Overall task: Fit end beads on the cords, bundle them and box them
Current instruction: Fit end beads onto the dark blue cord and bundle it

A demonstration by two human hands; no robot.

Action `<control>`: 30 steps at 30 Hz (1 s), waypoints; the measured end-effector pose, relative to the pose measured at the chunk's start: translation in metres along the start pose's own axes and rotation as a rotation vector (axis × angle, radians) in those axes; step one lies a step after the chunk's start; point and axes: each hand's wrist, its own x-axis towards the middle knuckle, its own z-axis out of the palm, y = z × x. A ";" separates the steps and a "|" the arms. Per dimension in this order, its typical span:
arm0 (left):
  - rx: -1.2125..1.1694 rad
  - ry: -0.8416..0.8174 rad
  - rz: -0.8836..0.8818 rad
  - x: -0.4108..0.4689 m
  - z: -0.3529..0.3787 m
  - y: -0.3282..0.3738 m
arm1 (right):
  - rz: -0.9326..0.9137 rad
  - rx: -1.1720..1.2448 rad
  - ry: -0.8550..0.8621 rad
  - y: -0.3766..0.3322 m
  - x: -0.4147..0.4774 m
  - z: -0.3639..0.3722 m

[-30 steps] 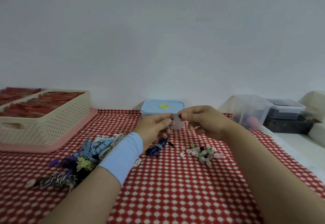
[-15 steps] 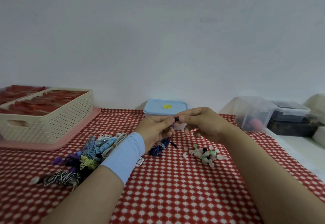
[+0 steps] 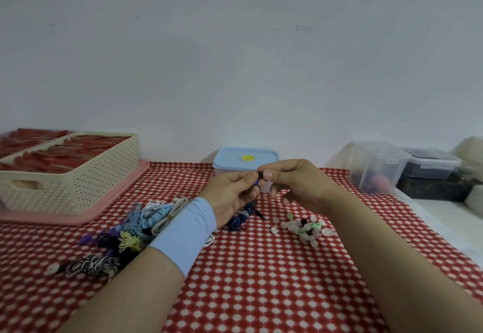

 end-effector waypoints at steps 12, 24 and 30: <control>0.143 0.030 0.033 0.001 0.001 0.002 | -0.043 -0.056 0.063 0.001 0.000 -0.003; 0.177 0.029 -0.044 0.001 -0.002 0.004 | -0.122 -0.263 0.069 -0.004 -0.001 -0.005; 0.175 0.034 -0.050 0.000 -0.001 0.005 | -0.147 -0.355 0.086 -0.005 0.000 -0.003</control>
